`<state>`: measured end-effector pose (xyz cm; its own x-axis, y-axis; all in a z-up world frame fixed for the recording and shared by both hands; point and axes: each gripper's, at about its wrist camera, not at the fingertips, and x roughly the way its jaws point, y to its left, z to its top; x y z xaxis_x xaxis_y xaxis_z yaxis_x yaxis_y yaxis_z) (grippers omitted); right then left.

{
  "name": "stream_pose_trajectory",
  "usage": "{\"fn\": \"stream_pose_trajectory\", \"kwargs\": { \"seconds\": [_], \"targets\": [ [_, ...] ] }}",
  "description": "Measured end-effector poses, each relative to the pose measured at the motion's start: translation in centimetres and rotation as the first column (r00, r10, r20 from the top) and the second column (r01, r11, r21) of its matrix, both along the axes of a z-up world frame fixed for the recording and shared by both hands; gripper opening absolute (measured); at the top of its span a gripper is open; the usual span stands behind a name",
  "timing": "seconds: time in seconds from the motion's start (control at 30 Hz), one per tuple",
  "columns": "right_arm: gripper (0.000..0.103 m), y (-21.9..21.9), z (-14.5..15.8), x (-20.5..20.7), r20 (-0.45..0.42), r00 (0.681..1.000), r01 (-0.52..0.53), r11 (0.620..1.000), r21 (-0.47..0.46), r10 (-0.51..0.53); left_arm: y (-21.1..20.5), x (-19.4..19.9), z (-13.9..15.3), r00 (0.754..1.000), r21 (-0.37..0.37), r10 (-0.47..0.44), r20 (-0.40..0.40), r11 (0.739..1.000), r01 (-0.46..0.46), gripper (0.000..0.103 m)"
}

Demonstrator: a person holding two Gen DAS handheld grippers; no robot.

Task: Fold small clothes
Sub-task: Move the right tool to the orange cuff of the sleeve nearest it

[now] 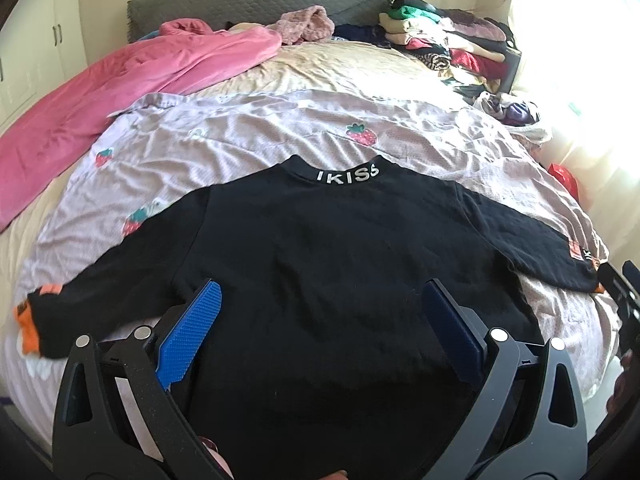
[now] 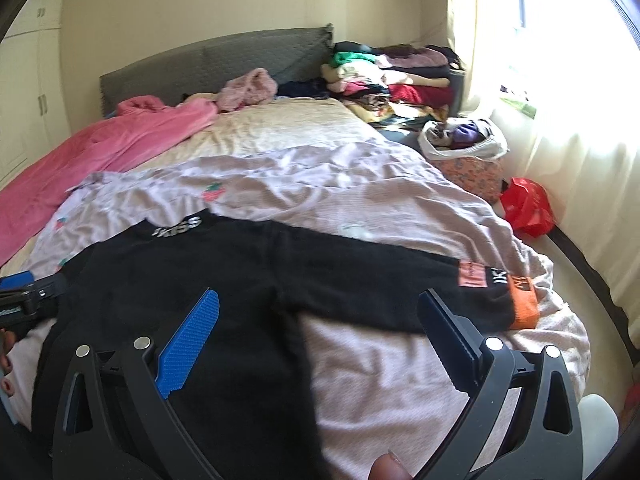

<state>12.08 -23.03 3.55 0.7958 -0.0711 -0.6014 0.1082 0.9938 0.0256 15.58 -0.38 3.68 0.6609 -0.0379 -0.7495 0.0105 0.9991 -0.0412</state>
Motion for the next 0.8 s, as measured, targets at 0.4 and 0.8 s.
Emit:
{"fn": "stream_pose_trajectory", "kwargs": {
  "seconds": [0.4,0.8],
  "targets": [
    [0.099,-8.6,-2.2,3.8,-0.066,0.98,0.187,0.982,0.003,-0.186,-0.4,5.0,-2.0,0.998,-0.008,0.002,-0.056,1.0,-0.003,0.094],
    [0.099,-19.2,-5.3,5.4,-0.153,0.916,0.378,0.926,0.011,-0.372,0.6,8.8,-5.1,0.993,-0.002,0.071,-0.092,0.997,-0.071,0.094]
  ]
}}
